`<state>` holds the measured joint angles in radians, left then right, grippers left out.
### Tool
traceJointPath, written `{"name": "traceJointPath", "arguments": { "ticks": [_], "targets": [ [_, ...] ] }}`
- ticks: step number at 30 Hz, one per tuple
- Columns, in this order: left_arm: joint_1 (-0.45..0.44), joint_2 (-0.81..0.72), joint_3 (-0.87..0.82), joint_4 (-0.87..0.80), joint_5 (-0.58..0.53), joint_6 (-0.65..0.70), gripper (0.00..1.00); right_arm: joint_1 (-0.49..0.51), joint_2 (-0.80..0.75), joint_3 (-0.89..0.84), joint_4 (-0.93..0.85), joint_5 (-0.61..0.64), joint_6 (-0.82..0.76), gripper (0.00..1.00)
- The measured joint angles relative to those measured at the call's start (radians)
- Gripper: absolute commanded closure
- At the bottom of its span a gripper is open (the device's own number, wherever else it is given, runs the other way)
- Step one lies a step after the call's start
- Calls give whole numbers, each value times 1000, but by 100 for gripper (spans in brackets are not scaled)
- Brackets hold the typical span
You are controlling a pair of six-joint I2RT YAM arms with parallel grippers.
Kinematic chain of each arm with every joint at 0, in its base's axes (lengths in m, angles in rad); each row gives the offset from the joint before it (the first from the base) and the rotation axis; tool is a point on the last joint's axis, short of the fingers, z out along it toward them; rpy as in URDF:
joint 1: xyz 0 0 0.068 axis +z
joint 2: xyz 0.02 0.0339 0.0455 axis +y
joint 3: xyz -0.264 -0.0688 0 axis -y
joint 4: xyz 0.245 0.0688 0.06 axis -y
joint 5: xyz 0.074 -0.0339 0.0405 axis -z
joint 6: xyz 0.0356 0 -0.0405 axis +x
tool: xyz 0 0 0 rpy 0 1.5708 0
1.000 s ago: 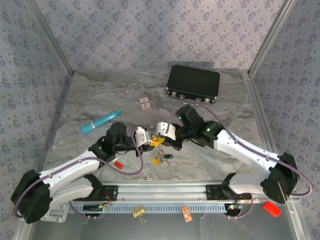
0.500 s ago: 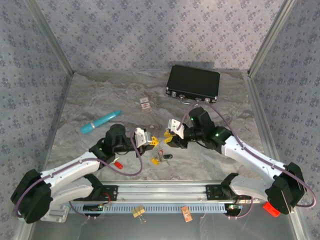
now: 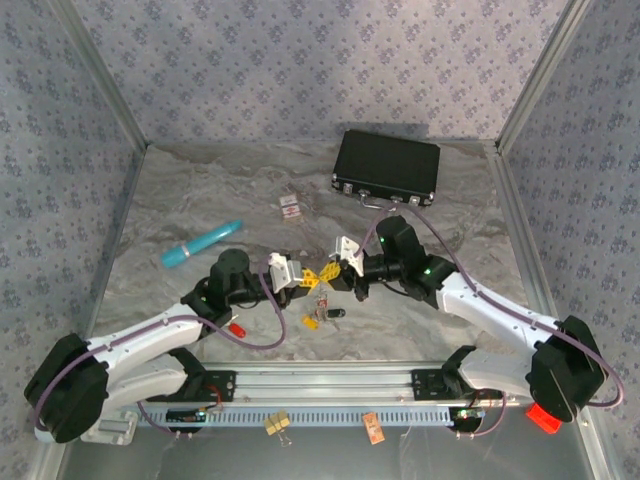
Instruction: Put the keys on the keyring
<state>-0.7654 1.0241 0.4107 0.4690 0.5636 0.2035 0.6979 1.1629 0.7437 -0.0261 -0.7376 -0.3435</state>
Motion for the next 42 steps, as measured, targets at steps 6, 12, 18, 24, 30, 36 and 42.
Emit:
{"name": "traceJointPath", "arguments": {
  "ticks": [6, 12, 18, 24, 30, 36, 42],
  "targets": [
    [-1, -5, 8, -39, -18, 14, 75, 29, 17, 67, -142, 56, -66, 100],
    [-1, -20, 53, -170, -34, 58, 80, 98, 64, 229, -369, 198, -191, 100],
    [-1, -21, 84, -246, -35, 90, 89, 143, 118, 326, -495, 292, -261, 100],
    [-2, -21, 86, -259, -19, 101, 100, 160, 135, 358, -539, 331, -286, 88],
    [-2, -21, 72, -211, -10, 82, 100, 70, 18, 209, -381, 237, -218, 71],
    [-2, -17, 26, -117, -9, 37, 100, -3, -60, 29, -176, 126, -113, 70],
    [-2, 6, 6, -42, -7, -1, 100, -5, -40, -19, -41, 56, -42, 71]
  ]
}}
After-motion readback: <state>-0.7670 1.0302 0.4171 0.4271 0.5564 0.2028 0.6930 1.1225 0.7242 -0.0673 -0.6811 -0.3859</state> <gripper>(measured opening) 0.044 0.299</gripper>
